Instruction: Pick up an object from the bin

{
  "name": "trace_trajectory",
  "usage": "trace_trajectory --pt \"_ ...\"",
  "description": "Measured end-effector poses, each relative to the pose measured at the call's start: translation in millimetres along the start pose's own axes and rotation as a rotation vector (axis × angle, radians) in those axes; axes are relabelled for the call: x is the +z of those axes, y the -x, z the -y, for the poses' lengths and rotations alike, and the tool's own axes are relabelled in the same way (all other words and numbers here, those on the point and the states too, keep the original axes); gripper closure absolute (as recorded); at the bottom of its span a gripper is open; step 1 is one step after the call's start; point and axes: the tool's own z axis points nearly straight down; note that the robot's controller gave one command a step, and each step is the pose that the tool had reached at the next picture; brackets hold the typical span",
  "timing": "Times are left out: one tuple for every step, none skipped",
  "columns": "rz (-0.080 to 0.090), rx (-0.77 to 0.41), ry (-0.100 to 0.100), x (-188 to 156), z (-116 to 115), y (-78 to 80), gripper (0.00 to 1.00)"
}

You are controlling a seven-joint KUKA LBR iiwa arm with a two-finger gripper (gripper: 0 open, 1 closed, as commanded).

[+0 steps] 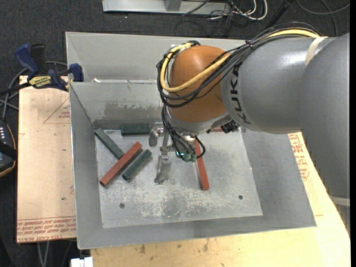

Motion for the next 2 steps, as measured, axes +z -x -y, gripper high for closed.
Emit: trace_trajectory --pt "0.008 -0.152 0.001 96.6 -42.4 24.4 0.00" --pt "0.019 -0.151 -0.001 89.2 -40.0 28.7 1.00"
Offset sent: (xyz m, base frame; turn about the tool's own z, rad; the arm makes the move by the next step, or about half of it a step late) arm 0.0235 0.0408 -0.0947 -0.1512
